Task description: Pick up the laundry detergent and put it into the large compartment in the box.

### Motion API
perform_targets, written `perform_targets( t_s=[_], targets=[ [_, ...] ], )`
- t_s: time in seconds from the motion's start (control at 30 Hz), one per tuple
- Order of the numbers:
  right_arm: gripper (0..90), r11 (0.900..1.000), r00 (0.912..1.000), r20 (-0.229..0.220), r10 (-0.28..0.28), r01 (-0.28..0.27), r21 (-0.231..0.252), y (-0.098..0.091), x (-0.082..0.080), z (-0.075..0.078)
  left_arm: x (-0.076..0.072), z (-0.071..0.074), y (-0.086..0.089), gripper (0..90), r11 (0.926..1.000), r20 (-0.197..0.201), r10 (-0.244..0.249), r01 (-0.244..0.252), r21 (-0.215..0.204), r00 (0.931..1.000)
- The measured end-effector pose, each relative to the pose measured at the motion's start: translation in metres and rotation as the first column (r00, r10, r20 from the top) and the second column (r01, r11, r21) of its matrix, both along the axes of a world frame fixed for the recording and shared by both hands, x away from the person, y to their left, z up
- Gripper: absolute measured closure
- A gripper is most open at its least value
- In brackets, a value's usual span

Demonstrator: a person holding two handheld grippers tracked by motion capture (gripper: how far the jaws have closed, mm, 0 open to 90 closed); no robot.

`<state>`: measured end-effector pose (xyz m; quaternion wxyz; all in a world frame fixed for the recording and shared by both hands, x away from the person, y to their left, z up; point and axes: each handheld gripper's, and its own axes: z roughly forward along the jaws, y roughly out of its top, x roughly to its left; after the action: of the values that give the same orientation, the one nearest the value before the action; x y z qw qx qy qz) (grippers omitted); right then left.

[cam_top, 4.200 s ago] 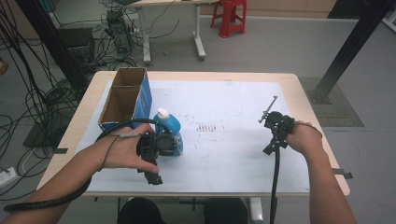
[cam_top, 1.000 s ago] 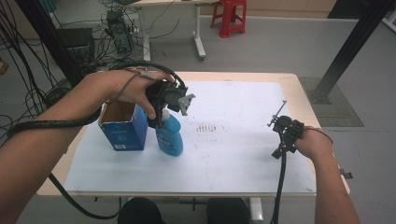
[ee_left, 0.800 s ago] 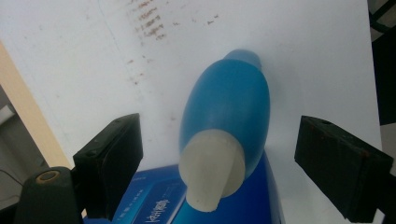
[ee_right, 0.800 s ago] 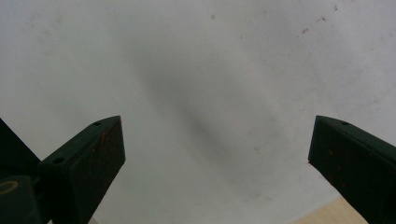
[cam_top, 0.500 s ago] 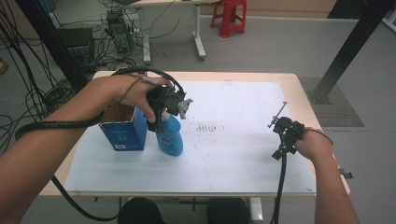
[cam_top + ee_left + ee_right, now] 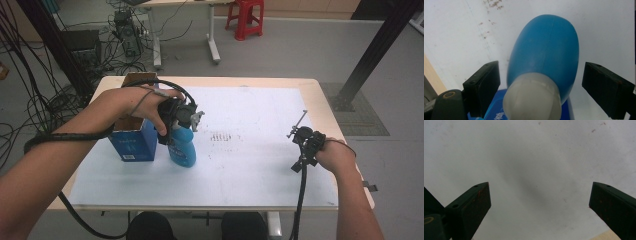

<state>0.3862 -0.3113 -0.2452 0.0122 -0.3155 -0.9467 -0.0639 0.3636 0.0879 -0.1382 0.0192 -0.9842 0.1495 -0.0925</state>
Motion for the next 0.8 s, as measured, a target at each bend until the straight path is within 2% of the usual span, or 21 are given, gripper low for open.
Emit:
perform_targets(
  t_s=[0.2,0.53,0.8],
  targets=[
    [3.4,1.0,1.0,-0.004,-0.002,0.002,-0.001,-0.0003,-0.0001,-0.0019,0.0025,-0.0054,-0.001,15.3,1.0,-0.01,0.008,-0.008,0.003,0.9999],
    [3.3,1.0,1.0,-0.001,-0.003,0.003,0.0,-0.0008,-0.0002,-0.0018,0.0022,-0.0063,-0.0015,14.5,0.9995,-0.013,0.028,-0.028,0.012,0.9995],
    [3.4,1.0,1.0,0.001,0.005,-0.005,0.0,-0.0004,0.0002,-0.0013,0.0014,-0.0055,-0.0019,14.6,0.9997,-0.014,0.023,-0.023,0.008,0.9996]
  ],
)
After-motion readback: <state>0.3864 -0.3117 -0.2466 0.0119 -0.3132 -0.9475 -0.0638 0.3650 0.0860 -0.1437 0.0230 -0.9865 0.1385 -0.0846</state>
